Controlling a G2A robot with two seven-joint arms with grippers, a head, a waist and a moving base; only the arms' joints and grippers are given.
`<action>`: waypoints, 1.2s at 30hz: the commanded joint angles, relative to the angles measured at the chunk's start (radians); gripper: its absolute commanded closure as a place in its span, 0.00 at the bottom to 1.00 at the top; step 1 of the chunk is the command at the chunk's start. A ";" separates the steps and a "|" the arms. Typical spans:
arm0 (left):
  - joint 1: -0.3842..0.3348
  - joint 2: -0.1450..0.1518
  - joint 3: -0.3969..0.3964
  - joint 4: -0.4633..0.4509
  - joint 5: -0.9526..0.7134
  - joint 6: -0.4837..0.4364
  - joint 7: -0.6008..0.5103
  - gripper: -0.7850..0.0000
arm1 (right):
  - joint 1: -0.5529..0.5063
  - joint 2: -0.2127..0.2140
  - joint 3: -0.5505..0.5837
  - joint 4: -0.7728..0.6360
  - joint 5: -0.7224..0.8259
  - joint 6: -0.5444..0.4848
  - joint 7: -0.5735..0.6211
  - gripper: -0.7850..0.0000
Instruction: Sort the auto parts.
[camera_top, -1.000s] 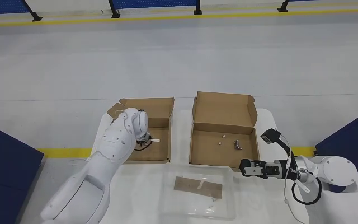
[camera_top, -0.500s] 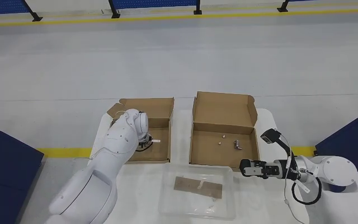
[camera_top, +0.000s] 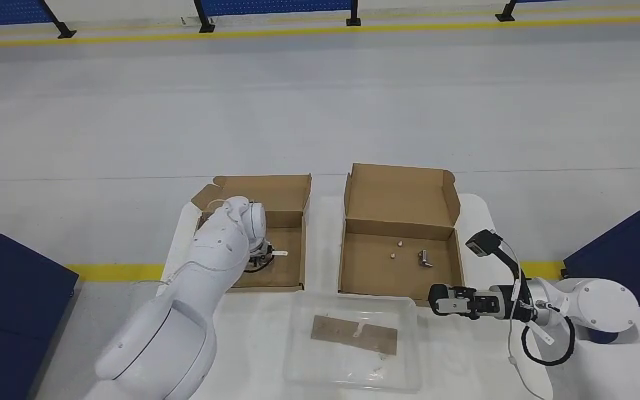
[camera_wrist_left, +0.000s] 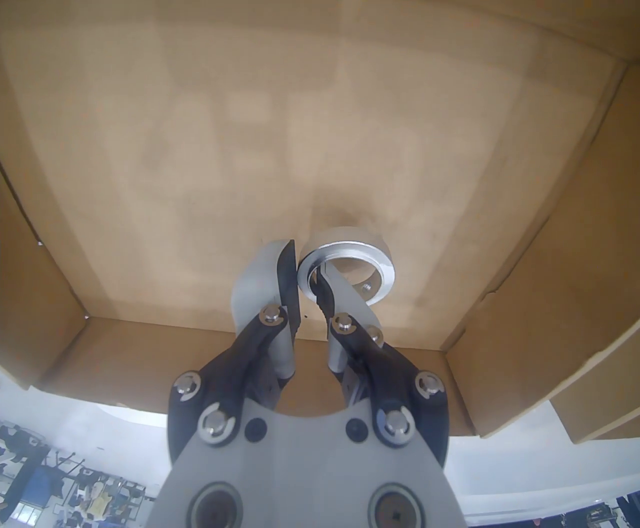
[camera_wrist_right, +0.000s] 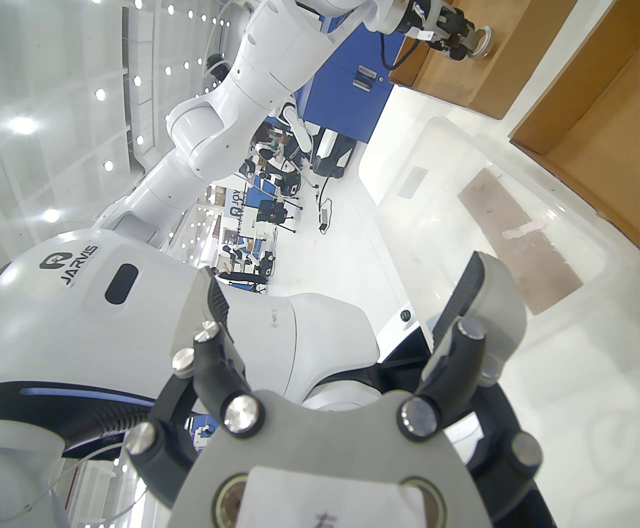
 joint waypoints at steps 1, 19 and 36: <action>-0.002 -0.003 -0.001 0.006 -0.002 -0.001 0.000 0.89 | 0.000 0.000 0.000 0.000 0.000 0.000 0.000 0.00; -0.038 0.006 -0.029 0.022 -0.019 -0.071 0.027 0.00 | 0.000 0.000 0.000 0.000 0.000 0.000 0.000 0.00; -0.023 0.078 -0.104 -0.113 -0.077 -0.298 0.002 0.00 | 0.000 0.000 0.000 0.000 0.000 0.000 0.000 0.00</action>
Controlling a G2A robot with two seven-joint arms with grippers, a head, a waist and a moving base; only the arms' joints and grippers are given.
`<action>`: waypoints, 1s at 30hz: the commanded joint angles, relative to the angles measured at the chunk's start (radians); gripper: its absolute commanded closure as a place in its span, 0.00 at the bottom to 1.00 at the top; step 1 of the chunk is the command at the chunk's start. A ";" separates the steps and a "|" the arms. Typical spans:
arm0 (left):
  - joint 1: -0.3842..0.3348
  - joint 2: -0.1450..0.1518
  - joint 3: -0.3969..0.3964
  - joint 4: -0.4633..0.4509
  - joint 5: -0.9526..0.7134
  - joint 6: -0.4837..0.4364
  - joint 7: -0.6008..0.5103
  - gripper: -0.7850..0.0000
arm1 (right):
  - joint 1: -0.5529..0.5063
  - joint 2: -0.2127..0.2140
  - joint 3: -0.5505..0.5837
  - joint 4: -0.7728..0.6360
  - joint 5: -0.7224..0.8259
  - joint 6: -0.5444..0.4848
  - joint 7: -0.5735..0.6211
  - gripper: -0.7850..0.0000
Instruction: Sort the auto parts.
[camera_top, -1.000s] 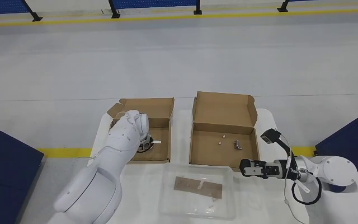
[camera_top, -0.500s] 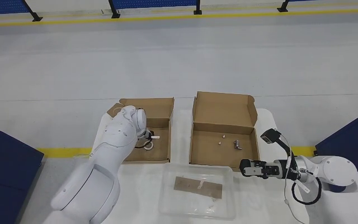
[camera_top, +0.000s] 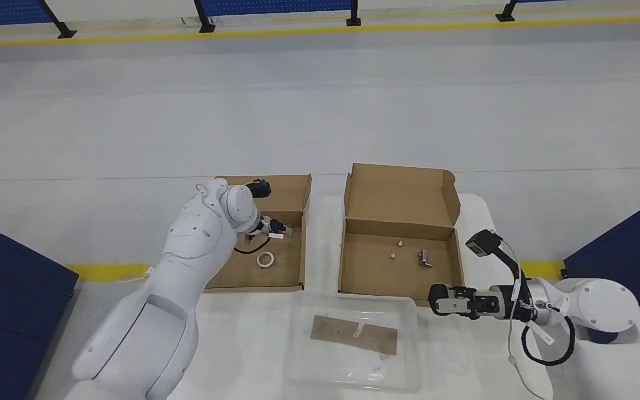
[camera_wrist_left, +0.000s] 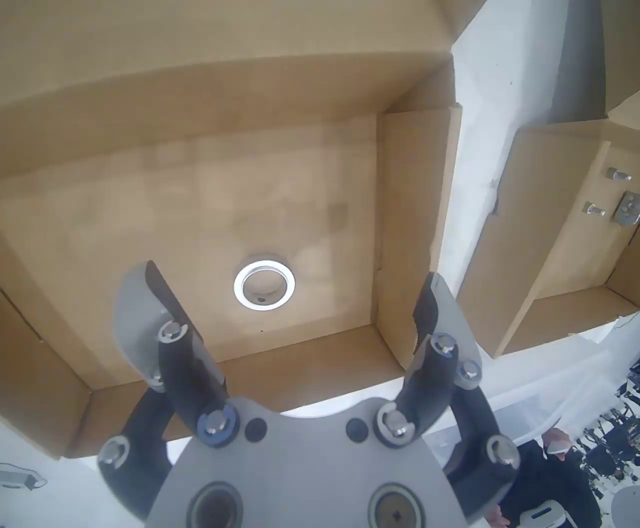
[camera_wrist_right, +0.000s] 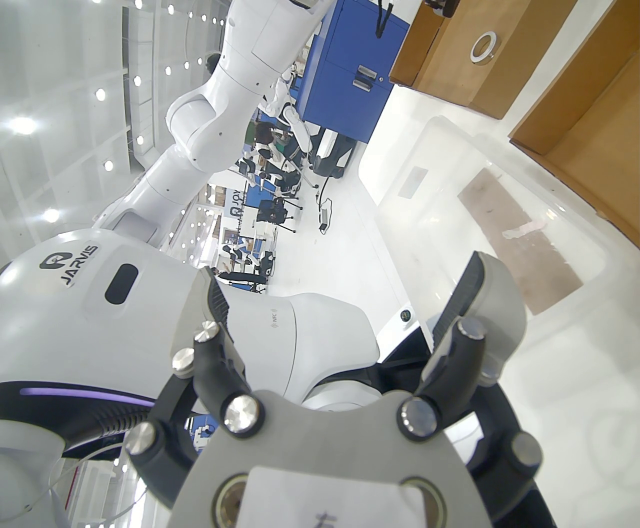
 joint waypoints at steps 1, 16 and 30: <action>0.000 -0.001 0.001 0.002 0.000 0.002 0.001 0.00 | 0.000 0.000 0.000 0.000 0.000 0.000 0.000 0.00; 0.030 0.042 -0.122 -0.027 -0.213 -0.210 -0.035 0.00 | 0.000 0.000 0.000 0.000 0.000 0.000 0.000 0.00; 0.416 0.196 -0.392 -0.576 -0.667 -0.371 -0.358 0.00 | 0.000 0.000 0.000 0.000 0.000 0.000 0.000 0.00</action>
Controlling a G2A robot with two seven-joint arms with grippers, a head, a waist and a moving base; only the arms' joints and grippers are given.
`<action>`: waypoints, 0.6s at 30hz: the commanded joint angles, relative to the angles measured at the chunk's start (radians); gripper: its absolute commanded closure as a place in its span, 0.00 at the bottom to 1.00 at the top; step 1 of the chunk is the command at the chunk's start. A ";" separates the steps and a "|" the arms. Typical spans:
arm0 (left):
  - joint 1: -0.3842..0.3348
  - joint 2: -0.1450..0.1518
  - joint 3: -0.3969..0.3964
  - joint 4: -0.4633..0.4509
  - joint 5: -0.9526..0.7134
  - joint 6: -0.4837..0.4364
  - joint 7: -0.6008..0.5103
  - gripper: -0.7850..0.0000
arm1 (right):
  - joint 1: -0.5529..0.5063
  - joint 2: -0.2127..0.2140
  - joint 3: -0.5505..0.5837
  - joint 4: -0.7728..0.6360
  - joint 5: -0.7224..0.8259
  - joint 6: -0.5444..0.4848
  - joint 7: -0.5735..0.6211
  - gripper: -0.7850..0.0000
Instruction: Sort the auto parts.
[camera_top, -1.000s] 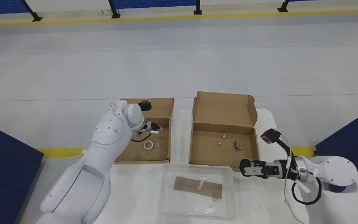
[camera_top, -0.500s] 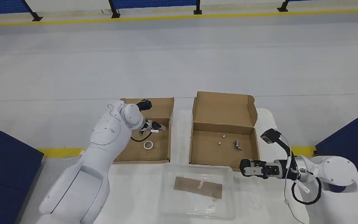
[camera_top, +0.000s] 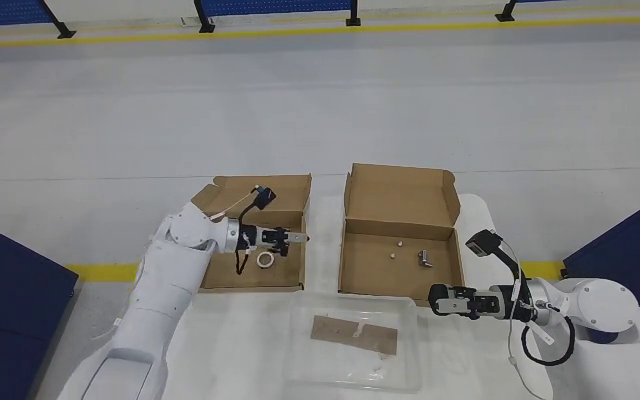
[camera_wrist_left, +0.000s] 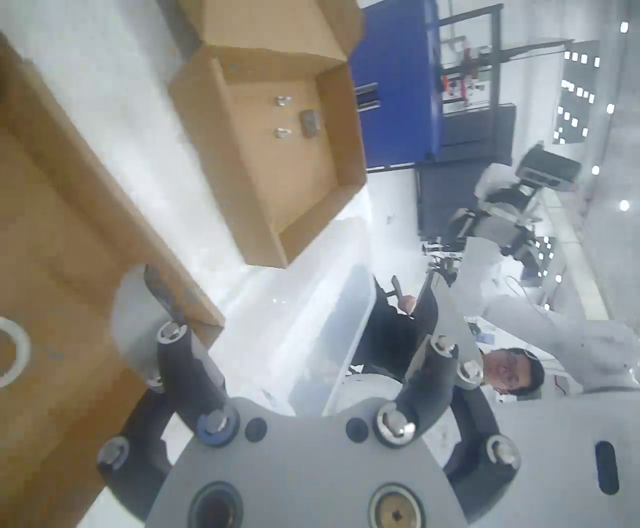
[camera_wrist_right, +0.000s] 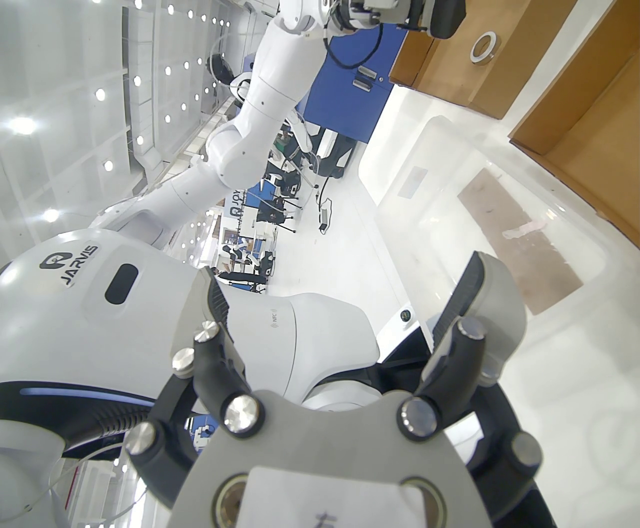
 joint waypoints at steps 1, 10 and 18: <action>0.084 0.023 -0.040 -0.143 -0.021 0.027 -0.027 0.00 | 0.000 0.000 0.000 0.000 0.000 0.000 0.000 0.00; 0.313 0.080 -0.154 -0.549 -0.033 0.180 -0.061 0.00 | 0.000 0.000 0.000 0.000 0.000 0.000 0.000 0.00; 0.369 0.102 -0.180 -0.647 -0.053 0.218 -0.053 0.00 | 0.000 0.000 0.000 0.000 0.000 0.000 0.000 0.00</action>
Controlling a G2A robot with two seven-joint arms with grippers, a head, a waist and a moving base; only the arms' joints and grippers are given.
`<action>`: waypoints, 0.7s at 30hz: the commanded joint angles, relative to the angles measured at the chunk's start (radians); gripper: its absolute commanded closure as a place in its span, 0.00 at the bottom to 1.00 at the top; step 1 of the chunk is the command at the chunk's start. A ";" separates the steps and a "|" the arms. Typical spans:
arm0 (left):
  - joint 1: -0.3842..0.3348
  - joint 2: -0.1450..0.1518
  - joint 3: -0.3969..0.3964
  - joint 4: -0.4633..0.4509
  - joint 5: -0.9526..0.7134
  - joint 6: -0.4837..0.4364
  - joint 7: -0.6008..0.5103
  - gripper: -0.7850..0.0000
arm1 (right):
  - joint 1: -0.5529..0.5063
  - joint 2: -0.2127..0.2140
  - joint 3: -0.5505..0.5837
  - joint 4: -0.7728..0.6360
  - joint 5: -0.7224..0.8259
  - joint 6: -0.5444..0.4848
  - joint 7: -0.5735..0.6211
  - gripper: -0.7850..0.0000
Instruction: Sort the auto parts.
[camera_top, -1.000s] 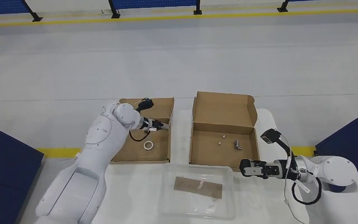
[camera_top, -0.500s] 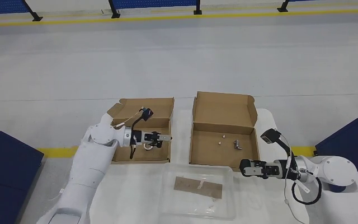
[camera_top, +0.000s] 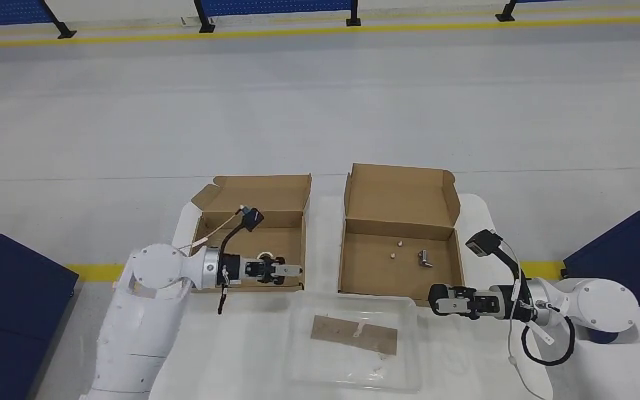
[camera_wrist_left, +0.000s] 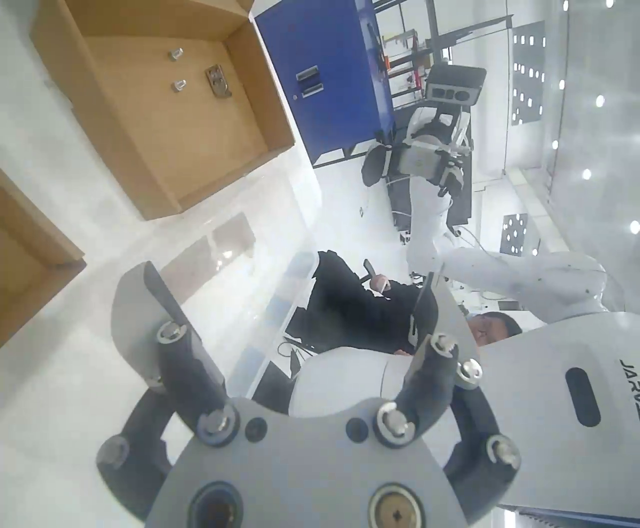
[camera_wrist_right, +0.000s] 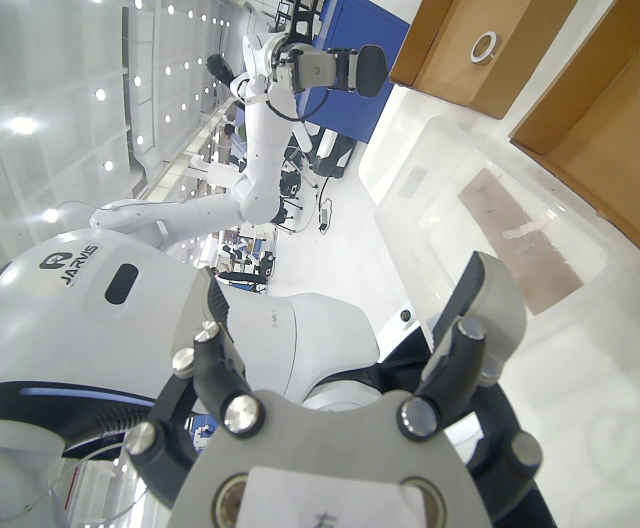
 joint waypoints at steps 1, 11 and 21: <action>0.007 0.004 -0.002 -0.011 -0.006 0.001 0.000 0.00 | 0.000 0.000 0.000 0.000 0.000 0.000 0.000 0.00; 0.018 0.011 -0.006 -0.035 -0.027 -0.003 -0.001 0.00 | 0.000 0.000 0.000 0.000 0.000 0.000 0.000 0.00; 0.018 0.011 -0.006 -0.035 -0.027 -0.003 -0.001 0.00 | 0.000 0.000 0.000 0.000 0.000 0.000 0.000 0.00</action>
